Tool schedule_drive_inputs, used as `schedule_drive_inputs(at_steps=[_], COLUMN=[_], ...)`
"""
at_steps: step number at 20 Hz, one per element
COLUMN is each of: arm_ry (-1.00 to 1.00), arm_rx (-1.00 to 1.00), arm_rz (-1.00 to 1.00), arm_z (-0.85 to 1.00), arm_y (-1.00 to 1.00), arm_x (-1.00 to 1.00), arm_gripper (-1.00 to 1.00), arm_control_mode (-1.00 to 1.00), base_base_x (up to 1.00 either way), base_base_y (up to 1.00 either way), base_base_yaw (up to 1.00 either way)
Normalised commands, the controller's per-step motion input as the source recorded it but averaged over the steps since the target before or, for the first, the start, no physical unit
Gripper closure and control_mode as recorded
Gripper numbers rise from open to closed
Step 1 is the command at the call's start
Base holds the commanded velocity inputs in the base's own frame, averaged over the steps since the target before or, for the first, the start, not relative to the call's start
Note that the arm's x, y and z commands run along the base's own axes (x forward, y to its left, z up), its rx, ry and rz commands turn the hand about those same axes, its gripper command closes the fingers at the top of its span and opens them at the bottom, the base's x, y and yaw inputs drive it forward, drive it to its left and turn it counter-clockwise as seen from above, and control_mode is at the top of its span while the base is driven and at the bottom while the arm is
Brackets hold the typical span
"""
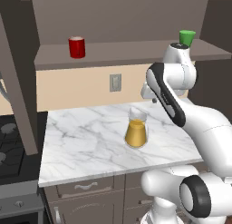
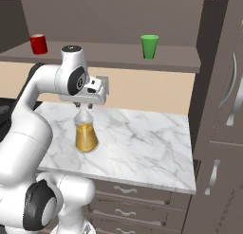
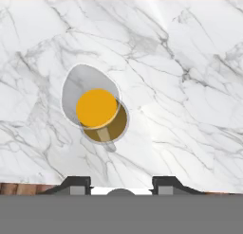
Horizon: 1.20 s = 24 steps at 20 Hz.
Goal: There is a tray on the dining counter. Grab the cup, mug, and pitcher and place them on the tray. The pitcher may be placed next to the tray if it cannot fit the tray.
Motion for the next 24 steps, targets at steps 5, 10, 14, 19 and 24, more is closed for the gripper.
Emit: schedule_drive_inputs(at_steps=[5,10,14,19,24], arm_ry=[0.0,0.0,0.0,0.0,0.0], arm_rx=[0.0,0.0,0.0,0.0,0.0], arm_rz=[0.0,0.0,0.0,0.0,0.0], arm_z=[-0.01,0.0,0.0,0.0,0.01], arm_y=[0.0,0.0,0.0,0.0,0.0], arm_x=[0.04,0.0,0.0,0.0,0.03], arm_gripper=[-1.0,-1.0,-1.0,-1.0,-1.0], arm_control_mode=[-1.0,-1.0,-1.0,-1.0,-1.0], base_base_x=[0.0,0.0,0.0,0.0,0.0], base_base_y=[0.0,0.0,0.0,0.0,0.0], base_base_yaw=[0.0,0.0,0.0,0.0,0.0])
